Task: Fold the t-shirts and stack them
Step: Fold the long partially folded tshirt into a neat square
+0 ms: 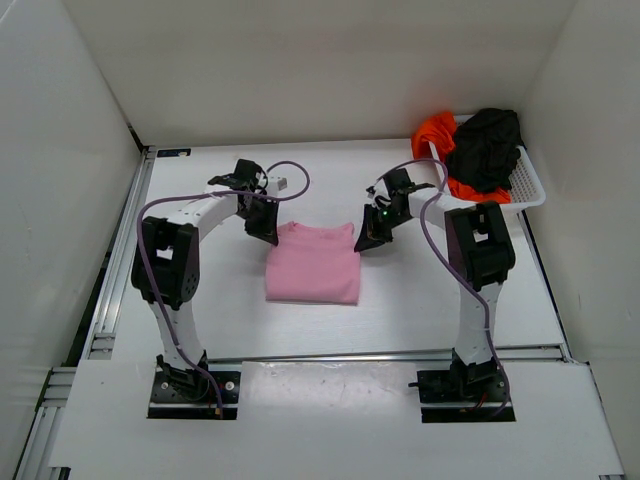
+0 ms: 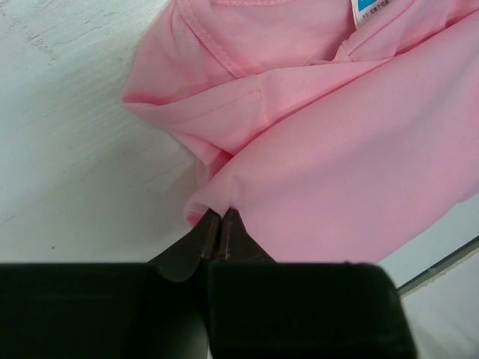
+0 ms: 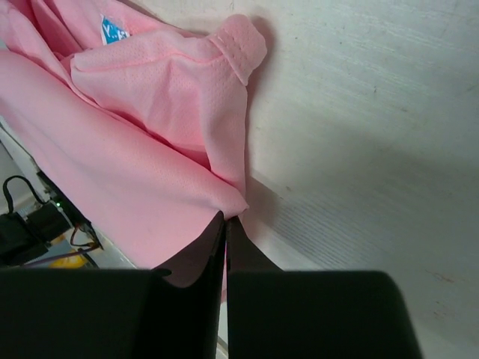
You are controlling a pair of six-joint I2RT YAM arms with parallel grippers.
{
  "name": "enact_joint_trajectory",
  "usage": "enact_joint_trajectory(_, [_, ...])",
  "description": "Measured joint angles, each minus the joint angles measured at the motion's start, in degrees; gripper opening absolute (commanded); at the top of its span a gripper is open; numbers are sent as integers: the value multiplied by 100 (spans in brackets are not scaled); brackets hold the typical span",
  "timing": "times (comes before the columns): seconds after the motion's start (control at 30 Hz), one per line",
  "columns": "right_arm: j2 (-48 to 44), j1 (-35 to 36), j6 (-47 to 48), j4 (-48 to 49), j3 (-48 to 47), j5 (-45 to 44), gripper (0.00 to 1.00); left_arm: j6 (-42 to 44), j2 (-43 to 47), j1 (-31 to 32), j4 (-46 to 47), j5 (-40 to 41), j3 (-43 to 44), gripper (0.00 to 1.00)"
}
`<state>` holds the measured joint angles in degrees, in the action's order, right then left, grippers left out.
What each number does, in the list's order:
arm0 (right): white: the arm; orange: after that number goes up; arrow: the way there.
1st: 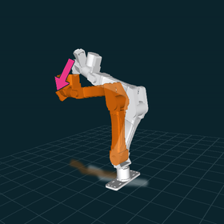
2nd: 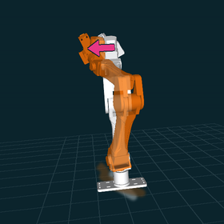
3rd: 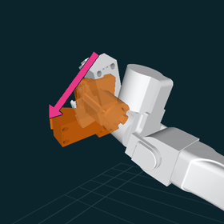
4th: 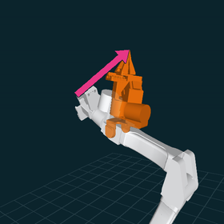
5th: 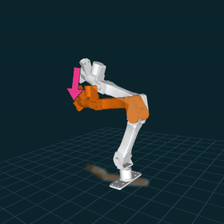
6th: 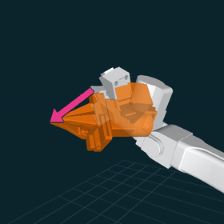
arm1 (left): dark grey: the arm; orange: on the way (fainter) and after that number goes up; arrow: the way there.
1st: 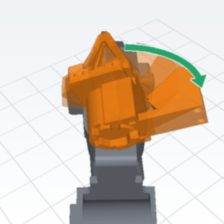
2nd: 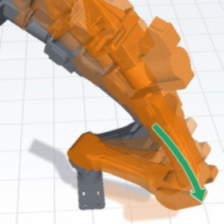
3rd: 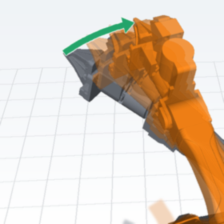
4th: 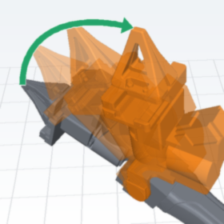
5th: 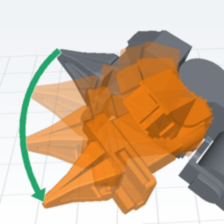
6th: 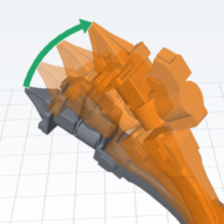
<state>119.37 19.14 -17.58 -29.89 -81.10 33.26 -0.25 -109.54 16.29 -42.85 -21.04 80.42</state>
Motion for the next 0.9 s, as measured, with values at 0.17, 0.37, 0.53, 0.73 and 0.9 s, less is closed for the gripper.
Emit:
enact_joint_trajectory(0.17, [-509,-2,-35,173,431,13,0,-2,184,0,-101,-4,-15,10])
enact_joint_trajectory(0.37, [-1821,22,-59,227,883,72,0,-2,1196,2,-437,-42,-33,10])
enact_joint_trajectory(0.53, [-2708,68,-164,328,925,129,0,0,2006,7,-680,-79,39,10])
enact_joint_trajectory(0.73, [-2583,76,-299,354,697,151,0,2,1871,7,-750,-111,535,10])
enact_joint_trajectory(0.9, [-1543,76,-330,345,46,149,0,2,938,-20,-616,-136,944,10])
